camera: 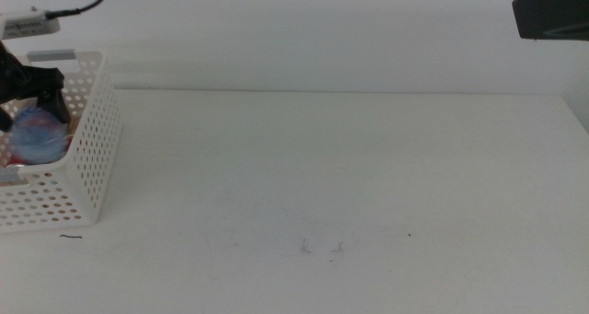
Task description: Use arms to grab the bottles and put them into the dustbin to the left of the table.
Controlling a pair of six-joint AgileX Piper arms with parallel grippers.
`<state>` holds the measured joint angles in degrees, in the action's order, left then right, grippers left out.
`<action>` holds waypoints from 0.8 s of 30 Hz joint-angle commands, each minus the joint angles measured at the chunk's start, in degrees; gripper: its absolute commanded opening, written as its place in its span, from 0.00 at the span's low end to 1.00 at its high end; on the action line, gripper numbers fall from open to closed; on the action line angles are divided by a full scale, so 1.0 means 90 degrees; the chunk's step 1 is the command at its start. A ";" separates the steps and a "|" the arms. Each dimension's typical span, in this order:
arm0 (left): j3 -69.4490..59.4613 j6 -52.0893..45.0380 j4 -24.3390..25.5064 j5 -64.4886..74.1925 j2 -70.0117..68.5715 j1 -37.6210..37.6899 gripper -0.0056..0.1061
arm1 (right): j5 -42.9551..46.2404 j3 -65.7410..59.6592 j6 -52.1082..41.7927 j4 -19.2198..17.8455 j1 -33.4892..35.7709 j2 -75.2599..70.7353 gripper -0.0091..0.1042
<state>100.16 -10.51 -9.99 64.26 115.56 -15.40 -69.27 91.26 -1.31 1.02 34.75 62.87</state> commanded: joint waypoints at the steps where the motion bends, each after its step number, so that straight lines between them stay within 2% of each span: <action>1: 0.0052 0.0028 -0.0235 0.0040 -0.0165 -0.0004 0.89 | 0.0036 0.0014 0.0001 -0.0019 0.0018 -0.0031 0.90; 5: -0.0181 0.0074 -0.0156 -0.0138 -0.0766 0.0156 0.89 | 0.0036 0.0014 0.0001 -0.0019 0.0018 -0.0031 0.90; 10: -0.1295 0.0432 0.0046 -0.1071 -0.2424 0.0674 0.89 | 0.0036 0.0014 0.0001 -0.0019 0.0018 -0.0031 0.90; 18: -0.3471 0.0319 -0.0084 -0.3163 -0.5677 0.2491 0.89 | 0.0036 0.0014 0.0001 -0.0019 0.0018 -0.0031 0.90; 21: -0.3920 0.0336 -0.0060 -0.3220 -0.6574 0.3031 0.89 | 0.0036 0.0014 0.0001 -0.0019 0.0018 -0.0031 0.90; 24: -0.4134 0.0383 -0.0060 -0.3147 -0.7141 0.3131 0.89 | 0.0036 0.0014 0.0001 -0.0019 0.0018 -0.0031 0.90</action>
<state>64.15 -7.51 -10.81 36.75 53.46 12.13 -69.27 91.26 -1.31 1.24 34.75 62.87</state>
